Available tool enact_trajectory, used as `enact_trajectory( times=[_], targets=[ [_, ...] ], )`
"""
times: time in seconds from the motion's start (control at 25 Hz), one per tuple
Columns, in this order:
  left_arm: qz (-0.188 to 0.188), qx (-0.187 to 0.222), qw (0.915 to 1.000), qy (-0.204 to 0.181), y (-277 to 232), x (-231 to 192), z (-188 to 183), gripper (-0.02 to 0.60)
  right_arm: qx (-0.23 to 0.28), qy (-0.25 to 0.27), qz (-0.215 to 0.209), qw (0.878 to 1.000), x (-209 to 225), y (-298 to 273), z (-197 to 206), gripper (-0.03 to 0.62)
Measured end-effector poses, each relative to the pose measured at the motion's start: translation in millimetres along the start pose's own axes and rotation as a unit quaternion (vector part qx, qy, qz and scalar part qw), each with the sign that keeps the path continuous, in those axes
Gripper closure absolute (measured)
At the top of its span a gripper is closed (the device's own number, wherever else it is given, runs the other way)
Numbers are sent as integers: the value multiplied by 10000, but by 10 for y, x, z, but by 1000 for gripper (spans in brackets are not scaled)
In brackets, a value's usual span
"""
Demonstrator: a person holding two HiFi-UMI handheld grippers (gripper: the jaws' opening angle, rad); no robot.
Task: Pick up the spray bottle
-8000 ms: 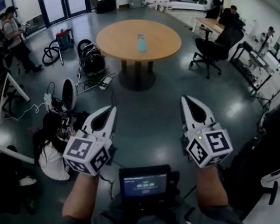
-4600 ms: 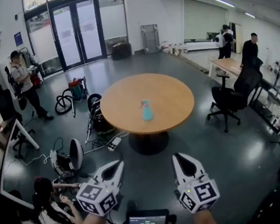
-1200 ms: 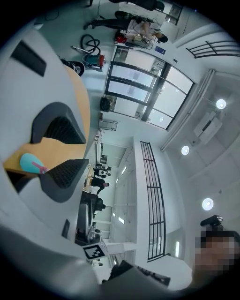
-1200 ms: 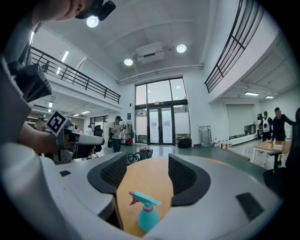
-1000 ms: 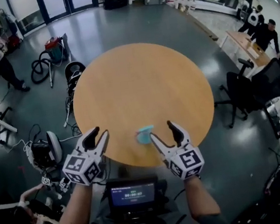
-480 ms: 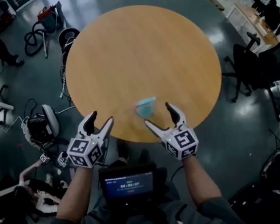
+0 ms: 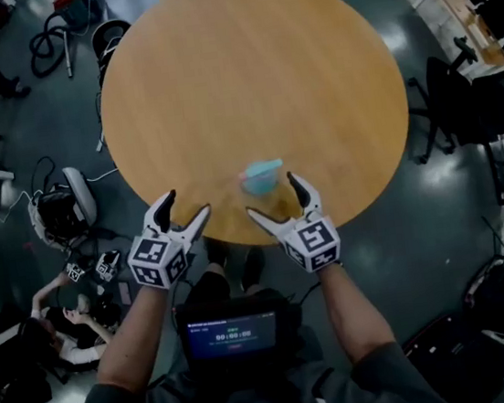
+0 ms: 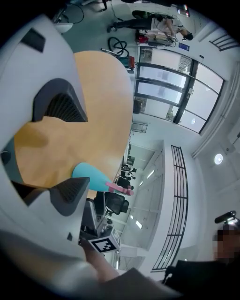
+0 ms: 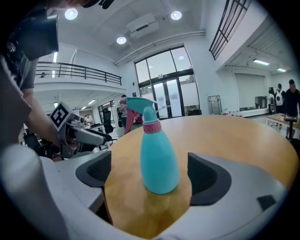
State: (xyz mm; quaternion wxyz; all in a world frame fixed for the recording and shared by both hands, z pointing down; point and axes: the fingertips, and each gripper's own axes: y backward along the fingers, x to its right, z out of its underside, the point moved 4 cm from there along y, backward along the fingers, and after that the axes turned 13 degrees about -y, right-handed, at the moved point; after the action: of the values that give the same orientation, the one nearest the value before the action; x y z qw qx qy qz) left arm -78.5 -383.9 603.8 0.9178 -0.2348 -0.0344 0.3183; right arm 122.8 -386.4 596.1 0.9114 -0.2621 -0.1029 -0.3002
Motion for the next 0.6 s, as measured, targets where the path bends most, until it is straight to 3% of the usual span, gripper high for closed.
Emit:
enact_trajectory(
  times=[0.16,0.36,0.6],
  targets=[
    [-14,-57,10000,68,-106,7,30,191,28,60,-99,9999,69,-134,131,86],
    [-13,-178,9997,-151,-215,-13,81,190,-35,1,-88,10000,88,-291,88,66],
    [-40,-117,9999,-84,-328,-106,63,179,-30,248,-170,9995,72,-487,28,66]
  ],
)
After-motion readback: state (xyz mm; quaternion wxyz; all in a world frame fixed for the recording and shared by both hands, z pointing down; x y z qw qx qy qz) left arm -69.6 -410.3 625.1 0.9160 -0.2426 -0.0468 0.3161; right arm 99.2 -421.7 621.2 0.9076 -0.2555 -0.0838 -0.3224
